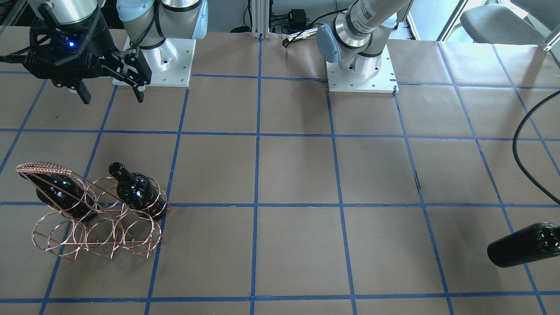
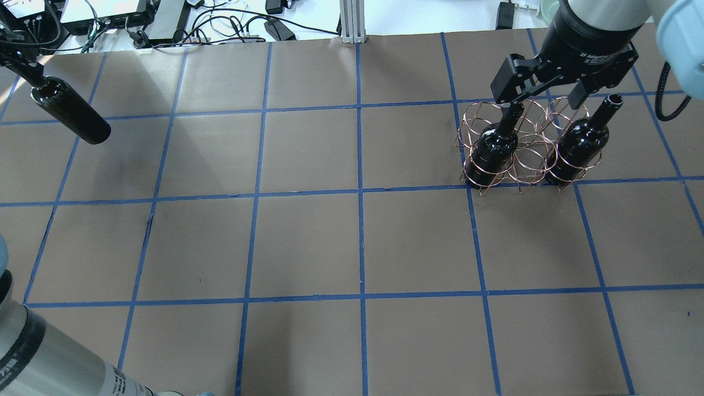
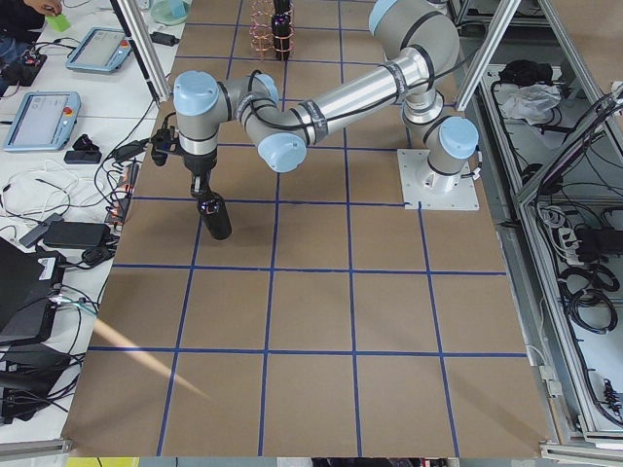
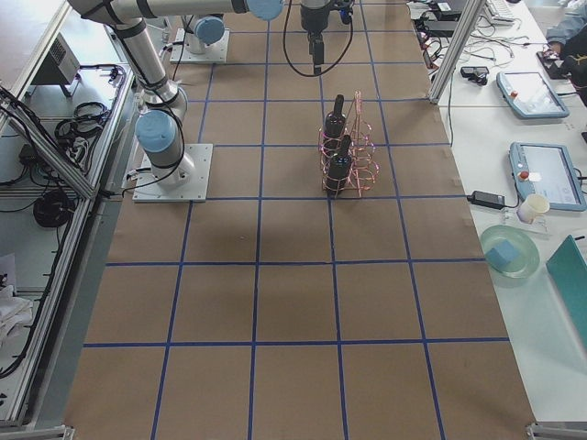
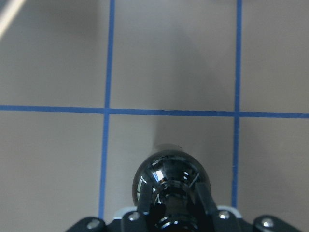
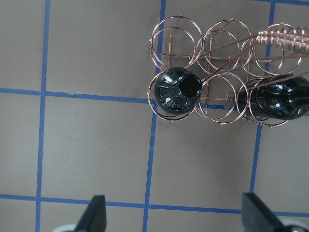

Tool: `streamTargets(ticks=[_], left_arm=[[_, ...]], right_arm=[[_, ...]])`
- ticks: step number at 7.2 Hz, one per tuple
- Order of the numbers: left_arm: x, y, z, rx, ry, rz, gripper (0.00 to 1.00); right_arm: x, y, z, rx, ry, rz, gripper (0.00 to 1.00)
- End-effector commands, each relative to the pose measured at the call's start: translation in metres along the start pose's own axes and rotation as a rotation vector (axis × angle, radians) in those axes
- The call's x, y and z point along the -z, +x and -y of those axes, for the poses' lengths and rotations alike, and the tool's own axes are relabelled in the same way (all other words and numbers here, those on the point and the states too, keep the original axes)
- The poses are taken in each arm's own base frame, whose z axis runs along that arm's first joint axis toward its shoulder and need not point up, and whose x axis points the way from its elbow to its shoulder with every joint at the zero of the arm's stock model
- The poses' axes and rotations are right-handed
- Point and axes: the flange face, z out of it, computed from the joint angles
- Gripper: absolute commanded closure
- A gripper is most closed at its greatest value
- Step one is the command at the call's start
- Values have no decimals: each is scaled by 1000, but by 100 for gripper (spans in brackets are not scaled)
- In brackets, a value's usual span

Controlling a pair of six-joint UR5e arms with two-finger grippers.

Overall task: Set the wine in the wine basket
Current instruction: 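Grasp the bottle with the left gripper and stand it upright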

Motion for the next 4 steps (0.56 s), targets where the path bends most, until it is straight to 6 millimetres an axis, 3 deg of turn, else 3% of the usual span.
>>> streamTargets(ticks=[1, 2, 4], left_arm=[[26, 102, -27, 65, -16, -22, 100], [28, 138, -50, 100, -37, -37, 100], [40, 234, -92, 146, -54, -33, 100]], right_arm=[[0, 0, 0, 0, 0, 2, 0], [0, 0, 0, 0, 0, 0, 0], [0, 0, 0, 0, 0, 3, 0]])
